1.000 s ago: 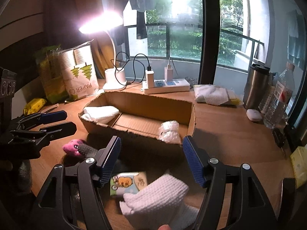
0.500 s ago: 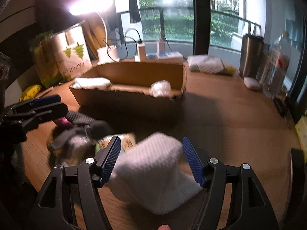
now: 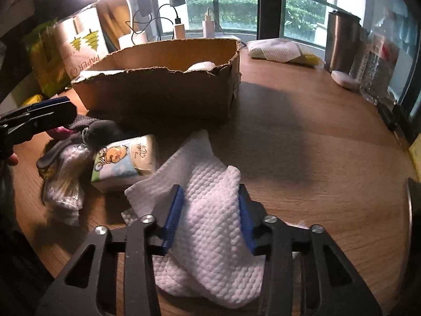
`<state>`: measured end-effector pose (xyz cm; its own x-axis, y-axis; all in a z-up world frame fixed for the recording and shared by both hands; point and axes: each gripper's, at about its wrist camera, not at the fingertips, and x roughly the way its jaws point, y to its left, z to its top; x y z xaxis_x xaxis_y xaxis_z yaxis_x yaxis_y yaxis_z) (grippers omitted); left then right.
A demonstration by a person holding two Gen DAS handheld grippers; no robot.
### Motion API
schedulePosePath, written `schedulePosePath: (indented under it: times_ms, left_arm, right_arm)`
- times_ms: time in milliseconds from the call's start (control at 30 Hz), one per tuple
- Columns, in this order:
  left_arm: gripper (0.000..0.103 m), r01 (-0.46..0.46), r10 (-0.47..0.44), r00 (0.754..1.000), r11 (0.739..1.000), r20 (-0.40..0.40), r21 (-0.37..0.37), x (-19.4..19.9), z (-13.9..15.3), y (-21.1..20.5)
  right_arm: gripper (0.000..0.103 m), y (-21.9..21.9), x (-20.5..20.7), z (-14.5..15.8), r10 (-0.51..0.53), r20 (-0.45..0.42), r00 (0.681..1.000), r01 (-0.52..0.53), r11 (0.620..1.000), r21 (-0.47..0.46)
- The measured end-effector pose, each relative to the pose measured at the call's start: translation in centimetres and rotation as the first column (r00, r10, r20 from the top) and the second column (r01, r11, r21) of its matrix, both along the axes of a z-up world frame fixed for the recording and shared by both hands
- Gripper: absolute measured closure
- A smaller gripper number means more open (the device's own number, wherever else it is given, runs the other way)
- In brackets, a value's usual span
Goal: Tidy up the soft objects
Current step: 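Grasp the white cloth with the right tool while the left tool grasps the grey sock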
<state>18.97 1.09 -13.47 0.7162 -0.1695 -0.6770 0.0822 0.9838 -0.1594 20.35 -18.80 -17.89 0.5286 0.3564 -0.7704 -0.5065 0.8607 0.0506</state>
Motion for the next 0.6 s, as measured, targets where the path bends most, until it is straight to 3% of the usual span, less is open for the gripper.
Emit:
schedulePosePath:
  times_ms: [100,200,400,433,500,567,600]
  left_arm:
    - [0.031,0.002,-0.001,1.000,1.000,-0.024,0.026,0.7,-0.7,-0.4]
    - [0.031,0.011,-0.007,0.998,0.998,-0.066,0.069,1.5,-1.9,-0.9]
    - [0.032,0.011,-0.003,0.995,0.997,-0.099,0.076,2.1,-3.2,-0.7]
    - [0.034,0.012,-0.005,0.995,0.997,-0.099,0.072,2.2,-3.3,-0.6]
    - [0.051,0.017,-0.010,0.994,0.997,-0.106,0.073,2.3,-3.4,-0.5]
    - [0.055,0.027,-0.019,0.994,0.997,-0.109,0.074,2.4,-3.4,-0.5]
    - [0.063,0.033,-0.025,0.994,0.997,-0.108,0.070,2.3,-3.4,-0.5]
  right_arm:
    - [0.082,-0.6,0.2,0.0,-0.008,0.001,1.000,0.008,1.000,0.010]
    - [0.091,-1.1,0.4,0.1,-0.011,-0.003,1.000,0.011,0.999,0.031]
    - [0.095,-1.7,0.6,0.7,-0.017,0.006,1.000,0.017,0.997,0.070]
    - [0.095,-1.9,0.6,0.9,-0.023,0.010,1.000,0.022,0.997,0.077]
    - [0.096,-2.3,0.7,1.1,-0.030,0.012,0.999,0.028,0.995,0.091]
    - [0.097,-2.7,0.8,1.3,-0.039,0.019,0.999,0.037,0.994,0.102]
    - [0.097,-2.9,0.9,1.5,-0.042,0.021,0.999,0.039,0.993,0.109]
